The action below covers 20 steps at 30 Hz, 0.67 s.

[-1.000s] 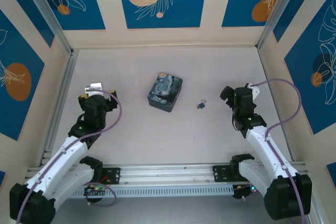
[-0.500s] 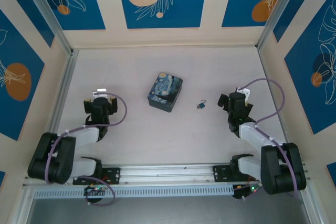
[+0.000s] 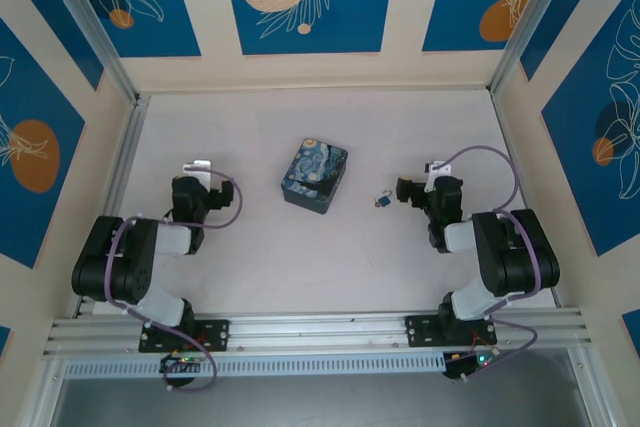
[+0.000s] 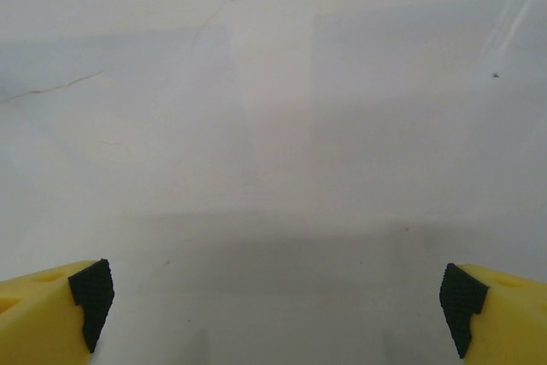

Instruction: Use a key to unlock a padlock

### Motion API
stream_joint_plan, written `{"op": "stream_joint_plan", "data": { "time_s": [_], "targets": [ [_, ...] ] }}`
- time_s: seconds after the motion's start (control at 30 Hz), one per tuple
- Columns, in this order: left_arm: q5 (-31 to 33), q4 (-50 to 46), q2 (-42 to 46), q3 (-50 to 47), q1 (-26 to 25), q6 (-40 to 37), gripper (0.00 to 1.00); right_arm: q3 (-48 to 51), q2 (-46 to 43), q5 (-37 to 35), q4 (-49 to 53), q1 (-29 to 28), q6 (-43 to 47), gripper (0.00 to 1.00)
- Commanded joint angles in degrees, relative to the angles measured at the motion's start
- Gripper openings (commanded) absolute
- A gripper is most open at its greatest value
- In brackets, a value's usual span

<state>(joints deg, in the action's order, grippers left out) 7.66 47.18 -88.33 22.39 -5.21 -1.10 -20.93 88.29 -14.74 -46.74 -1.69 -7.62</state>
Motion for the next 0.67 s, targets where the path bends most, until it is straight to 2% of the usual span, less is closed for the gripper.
{"op": "stream_joint_plan", "data": {
  "time_s": [0.0,0.63],
  "targets": [
    [-3.3,-0.1,-0.2,1.1,1.1,-1.0,1.00,-2.1,-0.8,3.6,-1.3,0.6,0.8,1.00],
    [-3.4,-0.2,-0.2,1.2,1.2,-1.0,1.00,-1.9,-1.0,4.6,-1.4,1.0,0.9,0.99]
  ]
}}
